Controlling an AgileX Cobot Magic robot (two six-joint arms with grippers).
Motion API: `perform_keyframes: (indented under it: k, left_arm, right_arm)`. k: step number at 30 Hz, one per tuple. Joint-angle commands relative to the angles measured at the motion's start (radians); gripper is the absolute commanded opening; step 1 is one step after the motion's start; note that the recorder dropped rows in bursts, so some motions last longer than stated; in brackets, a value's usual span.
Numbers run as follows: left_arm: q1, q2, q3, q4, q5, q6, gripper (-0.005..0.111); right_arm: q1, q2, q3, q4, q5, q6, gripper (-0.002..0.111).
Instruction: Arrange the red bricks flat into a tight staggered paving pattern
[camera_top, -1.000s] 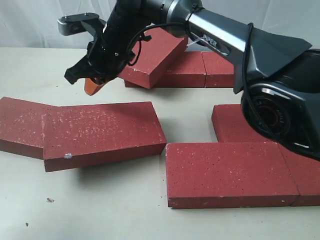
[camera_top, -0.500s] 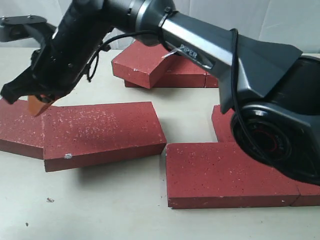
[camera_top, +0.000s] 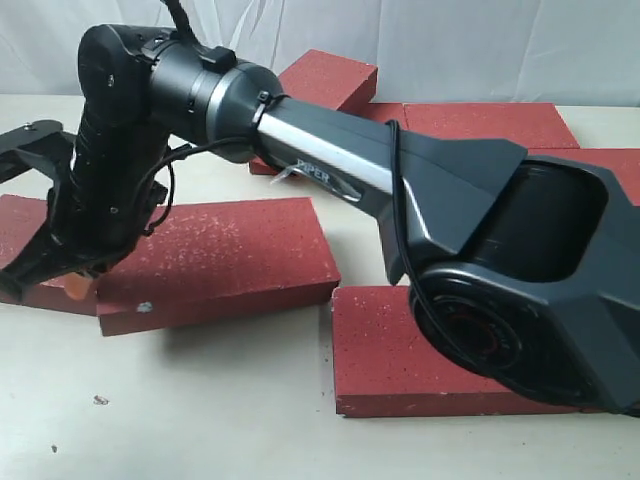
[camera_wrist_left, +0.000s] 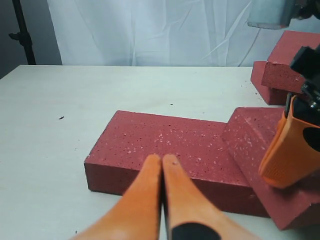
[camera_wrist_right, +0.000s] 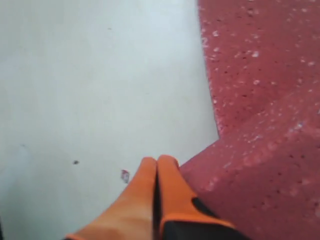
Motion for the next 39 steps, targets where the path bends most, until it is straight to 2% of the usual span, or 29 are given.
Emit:
perform_keyframes:
  k: [1,5,13,20,27,35,39]
  left_arm:
    - [-0.001,-0.005,0.005,0.003,-0.005,0.0,0.0]
    - [-0.001,-0.005,0.005,0.003,-0.005,0.0,0.0]
    - [-0.001,-0.005,0.005,0.003,-0.005,0.0,0.0]
    - [-0.001,-0.005,0.005,0.003,-0.005,0.0,0.0]
    - [-0.001,-0.005,0.005,0.003,-0.005,0.0,0.0]
    - [-0.001,-0.005,0.005,0.003,-0.005,0.0,0.0]
    - [-0.001,-0.005,0.005,0.003,-0.005,0.0,0.0]
  right_arm:
    - [-0.009,-0.01,-0.003,-0.195,0.001,0.066,-0.001]
    - [-0.021,-0.012,-0.003,-0.309,0.001,0.102,-0.001]
    - [-0.041,-0.051,-0.003,-0.272,0.001,0.102,-0.001]
    - [-0.035,-0.038,-0.003,-0.105,0.001,0.076,-0.001]
    - [-0.019,0.02,-0.001,-0.1,0.001,0.076,-0.001]
    - [-0.015,0.02,0.159,-0.091,0.001,0.076,-0.001]
    - [-0.015,0.022,0.185,-0.091,0.001,0.076,-0.001]
